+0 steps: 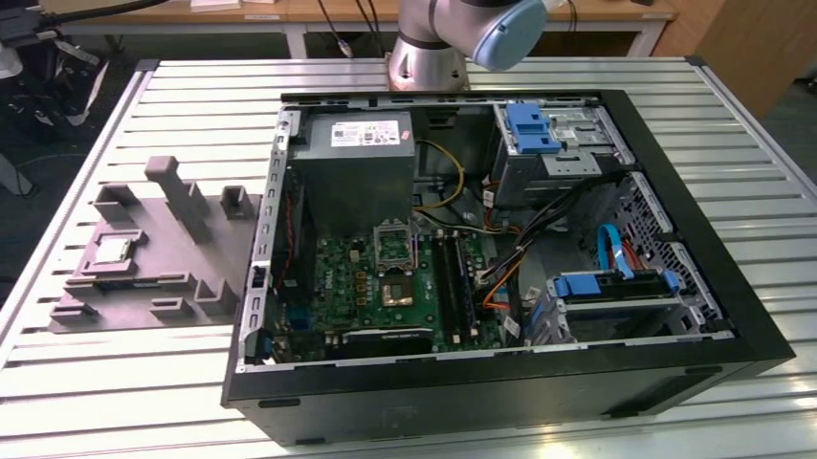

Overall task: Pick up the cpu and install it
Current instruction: 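Reach for the cpu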

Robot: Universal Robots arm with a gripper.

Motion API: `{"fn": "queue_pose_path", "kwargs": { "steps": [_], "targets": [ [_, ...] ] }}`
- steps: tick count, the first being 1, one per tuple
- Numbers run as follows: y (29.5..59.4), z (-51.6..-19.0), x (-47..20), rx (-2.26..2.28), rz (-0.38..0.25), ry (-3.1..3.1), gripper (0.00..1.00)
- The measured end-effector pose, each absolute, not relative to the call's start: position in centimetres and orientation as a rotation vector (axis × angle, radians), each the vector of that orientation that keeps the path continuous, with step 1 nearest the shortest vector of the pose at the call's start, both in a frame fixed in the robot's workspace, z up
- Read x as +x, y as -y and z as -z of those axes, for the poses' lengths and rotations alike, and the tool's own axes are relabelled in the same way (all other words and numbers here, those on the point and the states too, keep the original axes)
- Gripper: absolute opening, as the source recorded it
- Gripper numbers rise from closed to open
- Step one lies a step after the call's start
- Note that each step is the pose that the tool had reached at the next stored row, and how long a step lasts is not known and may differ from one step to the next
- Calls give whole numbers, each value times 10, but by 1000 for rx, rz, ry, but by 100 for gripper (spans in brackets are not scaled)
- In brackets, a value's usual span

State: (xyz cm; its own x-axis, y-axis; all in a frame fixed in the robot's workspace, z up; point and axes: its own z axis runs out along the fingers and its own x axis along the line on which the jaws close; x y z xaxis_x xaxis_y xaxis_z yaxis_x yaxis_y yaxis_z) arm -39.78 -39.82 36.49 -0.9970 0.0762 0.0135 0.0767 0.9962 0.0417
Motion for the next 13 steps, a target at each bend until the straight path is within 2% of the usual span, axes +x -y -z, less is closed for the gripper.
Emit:
{"fn": "queue_pose_path", "kwargs": {
  "steps": [13],
  "targets": [
    [398, -363, -436, -120, 66, 3124, 11]
  ]
}}
